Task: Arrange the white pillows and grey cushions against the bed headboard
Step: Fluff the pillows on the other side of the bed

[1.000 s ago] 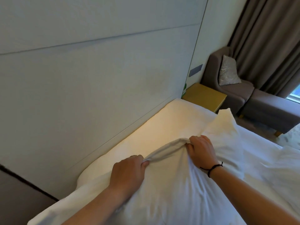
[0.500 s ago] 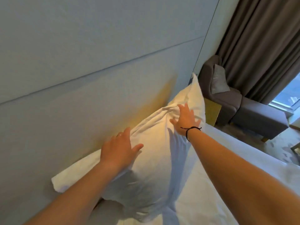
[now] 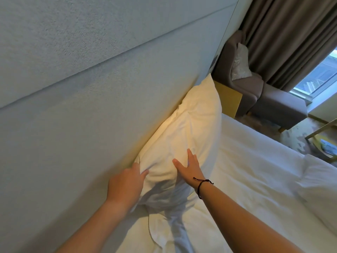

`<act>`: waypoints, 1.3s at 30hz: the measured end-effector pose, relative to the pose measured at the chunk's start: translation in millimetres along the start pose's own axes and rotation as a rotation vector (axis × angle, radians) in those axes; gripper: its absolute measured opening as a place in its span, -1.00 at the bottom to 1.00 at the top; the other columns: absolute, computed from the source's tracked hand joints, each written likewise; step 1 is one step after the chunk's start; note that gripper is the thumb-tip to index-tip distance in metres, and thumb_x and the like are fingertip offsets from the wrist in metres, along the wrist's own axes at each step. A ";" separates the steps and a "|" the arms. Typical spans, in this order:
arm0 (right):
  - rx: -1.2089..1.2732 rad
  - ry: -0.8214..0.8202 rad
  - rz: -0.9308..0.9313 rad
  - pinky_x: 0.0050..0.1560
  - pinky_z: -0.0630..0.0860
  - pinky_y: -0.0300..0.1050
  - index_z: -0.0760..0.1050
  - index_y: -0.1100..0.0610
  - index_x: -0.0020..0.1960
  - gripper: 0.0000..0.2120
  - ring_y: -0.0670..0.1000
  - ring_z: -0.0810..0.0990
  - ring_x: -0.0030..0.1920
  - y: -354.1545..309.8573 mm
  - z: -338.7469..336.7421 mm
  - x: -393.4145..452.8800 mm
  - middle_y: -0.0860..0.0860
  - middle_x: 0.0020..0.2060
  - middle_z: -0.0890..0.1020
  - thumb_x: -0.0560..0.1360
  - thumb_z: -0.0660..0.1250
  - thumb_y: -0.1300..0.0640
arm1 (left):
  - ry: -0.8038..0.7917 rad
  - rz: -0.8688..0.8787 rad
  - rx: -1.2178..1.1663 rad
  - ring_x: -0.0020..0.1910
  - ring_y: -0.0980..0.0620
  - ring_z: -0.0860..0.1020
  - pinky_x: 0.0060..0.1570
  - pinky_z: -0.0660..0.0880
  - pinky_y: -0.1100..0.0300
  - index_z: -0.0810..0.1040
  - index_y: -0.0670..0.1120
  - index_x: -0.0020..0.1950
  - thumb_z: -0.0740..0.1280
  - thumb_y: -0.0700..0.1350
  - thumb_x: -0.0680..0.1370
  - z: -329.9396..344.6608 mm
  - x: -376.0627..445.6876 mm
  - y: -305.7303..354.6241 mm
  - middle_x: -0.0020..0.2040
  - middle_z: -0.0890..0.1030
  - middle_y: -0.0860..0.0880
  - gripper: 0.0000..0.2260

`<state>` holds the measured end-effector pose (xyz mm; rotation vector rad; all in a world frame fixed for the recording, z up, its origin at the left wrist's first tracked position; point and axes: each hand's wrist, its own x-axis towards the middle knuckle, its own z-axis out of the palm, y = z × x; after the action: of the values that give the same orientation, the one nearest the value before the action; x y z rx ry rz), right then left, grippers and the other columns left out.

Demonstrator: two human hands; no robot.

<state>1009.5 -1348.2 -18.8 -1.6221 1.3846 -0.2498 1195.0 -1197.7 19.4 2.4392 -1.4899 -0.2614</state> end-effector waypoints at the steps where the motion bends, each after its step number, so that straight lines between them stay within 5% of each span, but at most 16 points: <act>1: 0.005 -0.007 0.003 0.48 0.01 0.07 -0.14 -0.18 0.55 -0.03 -0.09 -0.19 0.55 0.0 0.3 -1.6 -0.09 0.58 -0.12 0.33 0.25 -0.48 | -0.009 0.011 0.012 -0.26 -0.12 0.59 -0.39 0.28 0.12 0.37 0.04 -0.11 -0.01 0.25 0.62 -3.9 2.2 -1.9 -0.18 0.63 -0.04 -0.65; 7: -0.022 -0.121 0.015 0.39 0.20 0.01 -0.17 -0.26 0.53 -0.01 0.04 -0.02 0.56 -7.9 3.9 -12.2 -0.06 0.57 -0.20 0.30 0.30 -0.48 | 0.001 -0.009 0.150 -0.24 -0.16 0.63 -0.39 0.30 0.14 0.44 0.00 -0.16 0.10 0.17 0.62 -25.8 -11.2 -22.1 -0.22 0.64 -0.06 -0.68; 12: -0.059 -0.156 -0.009 0.46 0.15 0.07 -0.16 -0.21 0.55 -0.10 0.03 0.02 0.56 0.8 -6.8 -21.4 -0.09 0.58 -0.11 0.42 0.30 -0.36 | 0.084 0.055 0.246 -0.12 -0.10 0.61 -0.29 0.41 0.09 0.51 -0.01 0.06 0.25 0.04 0.58 -32.8 -20.2 -2.9 -0.08 0.64 -0.04 -0.84; 16: 0.068 -0.148 0.027 0.39 0.27 0.02 -0.17 -0.23 0.54 -0.12 0.07 0.14 0.53 31.4 -23.5 -48.4 -0.10 0.56 0.06 0.45 0.35 -0.25 | 0.086 0.236 0.247 0.23 -0.15 0.48 0.19 0.40 -0.04 0.41 -0.08 0.39 0.32 0.04 0.53 -18.2 -17.9 36.8 0.32 0.51 -0.11 -0.54; 19: 0.183 -0.117 0.155 0.37 0.31 0.04 -0.19 -0.27 0.53 -0.09 0.02 0.15 0.53 71.2 -40.3 -82.5 -0.03 0.56 0.11 0.45 0.40 -0.19 | 0.022 0.394 0.226 0.32 -0.18 0.44 0.34 0.34 -0.13 0.48 -0.06 0.38 0.38 0.04 0.48 3.1 -22.5 73.5 0.39 0.48 -0.15 -0.52; 25: 0.221 0.113 0.379 0.21 0.37 -0.07 -0.15 -0.25 0.54 -0.16 0.07 0.38 0.41 156.0 -109.1 -151.8 0.10 0.45 0.36 0.50 0.37 -0.09 | -0.173 0.611 0.128 0.21 -0.13 0.55 0.22 0.43 -0.09 0.56 -0.01 0.26 0.40 0.06 0.46 64.0 -32.8 153.1 0.27 0.58 -0.07 -0.61; 28: 0.226 0.235 0.440 0.17 0.43 -0.08 0.05 -0.17 0.54 -0.31 0.04 0.50 0.25 196.8 -152.5 -183.9 0.07 0.33 0.49 0.53 0.33 -0.10 | -0.285 0.638 0.098 0.21 -0.01 0.53 0.19 0.38 0.05 0.47 0.08 0.34 0.26 0.12 0.55 99.0 -47.8 205.0 0.31 0.53 0.07 -0.63; 32: 0.213 0.301 0.479 0.16 0.50 -0.10 0.39 0.01 0.40 -0.55 -0.02 0.54 0.15 264.4 -204.8 -219.7 0.02 0.22 0.57 0.55 0.31 -0.07 | -0.400 0.593 0.002 0.23 0.07 0.52 0.16 0.39 0.13 0.40 0.13 0.39 0.16 0.14 0.60 145.5 -78.7 276.7 0.35 0.47 0.14 -0.64; 39: 0.201 0.340 0.446 0.12 0.47 -0.14 0.48 -0.02 0.29 -0.68 -0.08 0.53 0.11 408.6 -299.3 -230.7 -0.04 0.18 0.60 0.56 0.30 -0.02 | -0.480 0.439 -0.102 0.25 0.10 0.49 0.17 0.44 0.10 0.45 0.15 0.32 0.20 0.14 0.59 222.8 -135.2 399.2 0.32 0.49 0.15 -0.68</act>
<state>461.7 -1267.1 -74.6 -1.1027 1.8736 -0.3959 732.7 -1280.7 -61.9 1.9810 -2.0946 -0.8446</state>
